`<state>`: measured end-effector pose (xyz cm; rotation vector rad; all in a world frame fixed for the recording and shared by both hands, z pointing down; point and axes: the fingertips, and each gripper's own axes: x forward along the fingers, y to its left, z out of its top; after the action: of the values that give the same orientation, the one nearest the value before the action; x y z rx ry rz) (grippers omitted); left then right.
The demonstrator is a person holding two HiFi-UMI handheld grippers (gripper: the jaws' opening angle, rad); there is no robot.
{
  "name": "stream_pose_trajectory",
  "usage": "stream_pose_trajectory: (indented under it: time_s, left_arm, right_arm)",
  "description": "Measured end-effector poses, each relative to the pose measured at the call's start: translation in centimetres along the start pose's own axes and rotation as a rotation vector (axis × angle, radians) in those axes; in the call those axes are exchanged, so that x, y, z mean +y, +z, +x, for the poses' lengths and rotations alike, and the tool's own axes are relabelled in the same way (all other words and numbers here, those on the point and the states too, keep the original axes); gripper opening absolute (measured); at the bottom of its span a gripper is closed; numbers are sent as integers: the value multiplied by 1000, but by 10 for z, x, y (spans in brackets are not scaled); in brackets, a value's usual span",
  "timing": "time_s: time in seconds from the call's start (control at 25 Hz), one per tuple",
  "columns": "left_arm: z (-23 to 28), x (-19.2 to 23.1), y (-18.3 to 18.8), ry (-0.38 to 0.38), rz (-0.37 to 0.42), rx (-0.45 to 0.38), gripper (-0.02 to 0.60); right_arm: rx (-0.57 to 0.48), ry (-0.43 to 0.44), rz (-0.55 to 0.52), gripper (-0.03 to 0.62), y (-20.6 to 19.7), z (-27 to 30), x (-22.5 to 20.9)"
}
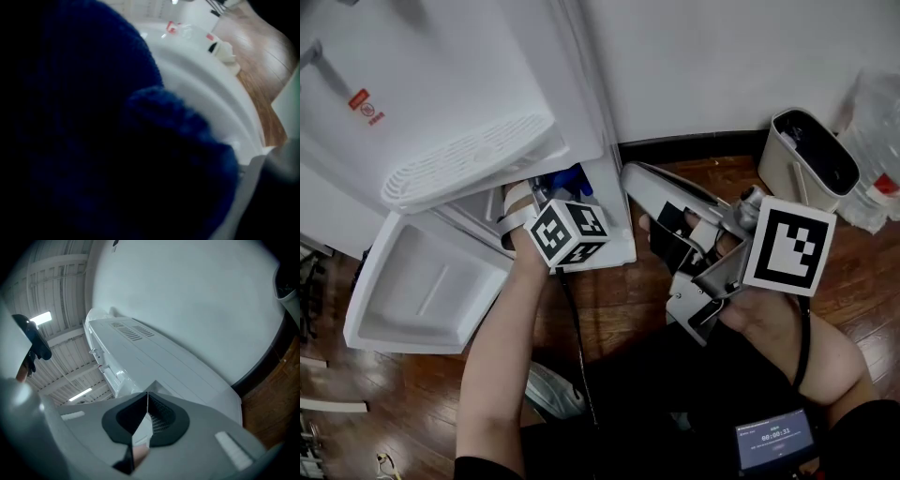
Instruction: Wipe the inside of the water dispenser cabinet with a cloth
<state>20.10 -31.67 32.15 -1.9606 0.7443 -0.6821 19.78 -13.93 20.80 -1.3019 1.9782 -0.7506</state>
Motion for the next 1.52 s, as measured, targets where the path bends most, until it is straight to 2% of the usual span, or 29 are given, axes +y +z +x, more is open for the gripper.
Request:
stream_pose_trajectory:
  time_s: [0.04,0.12,0.2,0.32,0.36,0.4,0.52,0.6,0.68,0.8,0.88,0.92,1.12,1.24,1.36,1.44,1.52]
  left_arm:
    - [1,1,-3,6,-84,2,170]
    - [-6,1,-11,7,-338,-21,170]
    - [-20,0,-18,-22,-682,-54,169]
    - [-42,0,-17,-133,-1259,-115,167]
    - [-47,1,-15,-163,-1409,-140,166]
    - [-50,2,-13,-181,-1514,-161,166]
    - [-45,6,-11,-192,-1661,-184,167]
    - [-40,11,-25,-164,-1830,-186,167]
    - [-45,17,-50,-85,-2043,-187,167]
    - [-69,17,-95,120,-2281,-182,167]
    - [-80,19,-122,233,-2371,-212,167]
    - [-80,23,-131,262,-2386,-229,167]
    - [-49,56,-149,309,-2364,-262,167]
    - [-21,65,-149,290,-2323,-254,167]
    - [-12,48,-151,254,-2294,-197,167]
    - [-24,29,-153,243,-2328,-172,167]
    - [-48,9,-158,263,-2407,-178,167]
  right_arm:
    - [0,-1,-1,11,0,0,-1]
    - [4,-1,-7,11,0,0,-1]
    - [9,2,-17,11,0,0,1]
    - [14,9,-17,11,0,1,4]
    - [15,7,-14,11,-1,2,4]
    - [16,4,-12,11,-2,2,3]
    - [15,-7,-12,11,-3,1,1]
    - [11,-14,-12,11,-3,0,-1]
    - [10,-16,-8,11,-3,-1,-2]
    - [15,-6,-6,11,-3,0,0]
    - [16,5,-8,11,-3,1,1]
    - [16,11,-7,11,-3,2,1]
    - [24,8,-5,11,-6,2,0]
    - [23,-2,-2,11,-5,2,-3]
    - [23,-8,-6,11,-6,2,-4]
    - [27,-14,-7,11,-7,1,-5]
    - [31,-11,-6,11,-7,2,-4]
